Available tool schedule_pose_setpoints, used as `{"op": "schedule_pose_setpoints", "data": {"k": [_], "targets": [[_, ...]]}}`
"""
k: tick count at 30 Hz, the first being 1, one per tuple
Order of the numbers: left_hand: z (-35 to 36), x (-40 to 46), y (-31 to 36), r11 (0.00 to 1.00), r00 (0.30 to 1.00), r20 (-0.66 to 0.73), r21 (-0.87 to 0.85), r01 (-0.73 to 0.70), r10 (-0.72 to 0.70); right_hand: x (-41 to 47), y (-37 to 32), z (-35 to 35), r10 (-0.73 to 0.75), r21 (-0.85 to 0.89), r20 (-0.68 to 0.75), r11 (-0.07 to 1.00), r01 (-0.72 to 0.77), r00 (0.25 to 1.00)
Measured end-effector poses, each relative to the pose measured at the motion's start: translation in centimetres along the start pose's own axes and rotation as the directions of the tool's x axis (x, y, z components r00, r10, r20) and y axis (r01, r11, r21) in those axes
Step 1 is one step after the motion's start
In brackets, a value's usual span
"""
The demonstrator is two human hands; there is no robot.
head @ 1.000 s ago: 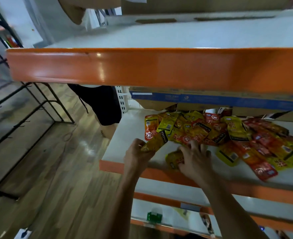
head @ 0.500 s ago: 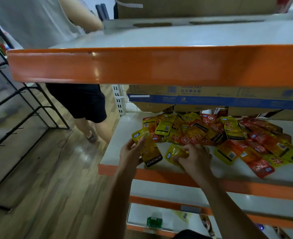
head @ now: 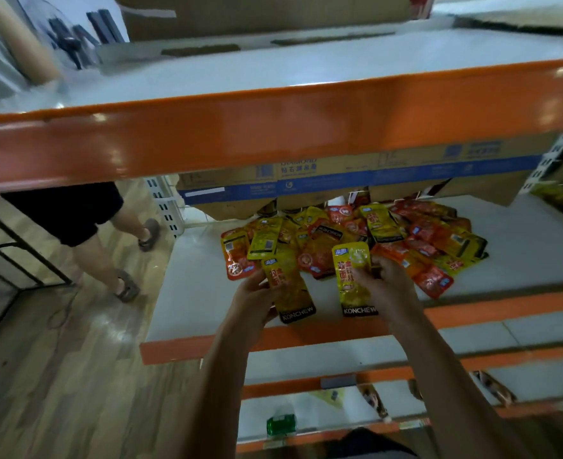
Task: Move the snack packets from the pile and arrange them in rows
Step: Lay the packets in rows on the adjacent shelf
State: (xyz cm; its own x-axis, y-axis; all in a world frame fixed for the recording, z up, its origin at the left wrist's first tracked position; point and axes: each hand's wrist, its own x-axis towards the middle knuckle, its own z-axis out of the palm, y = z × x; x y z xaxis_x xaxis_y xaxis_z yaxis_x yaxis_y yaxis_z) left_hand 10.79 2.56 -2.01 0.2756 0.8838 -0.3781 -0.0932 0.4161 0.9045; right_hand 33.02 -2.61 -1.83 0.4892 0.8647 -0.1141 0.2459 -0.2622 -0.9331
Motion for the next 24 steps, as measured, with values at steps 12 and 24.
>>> {"op": "schedule_pose_setpoints", "data": {"k": [12,24], "targets": [[6.9,0.9,-1.0,0.986,0.988,0.152,0.164,-0.02,-0.005,-4.4,1.8,-8.1,0.053,0.174,-0.119,0.984,-0.032,0.992],[20.4,0.1,-4.3,0.976,0.938,0.343,0.217,-0.032,-0.045,-8.3,6.3,-20.9,0.229,0.44,-0.277,0.894,-0.088,0.933]]}}
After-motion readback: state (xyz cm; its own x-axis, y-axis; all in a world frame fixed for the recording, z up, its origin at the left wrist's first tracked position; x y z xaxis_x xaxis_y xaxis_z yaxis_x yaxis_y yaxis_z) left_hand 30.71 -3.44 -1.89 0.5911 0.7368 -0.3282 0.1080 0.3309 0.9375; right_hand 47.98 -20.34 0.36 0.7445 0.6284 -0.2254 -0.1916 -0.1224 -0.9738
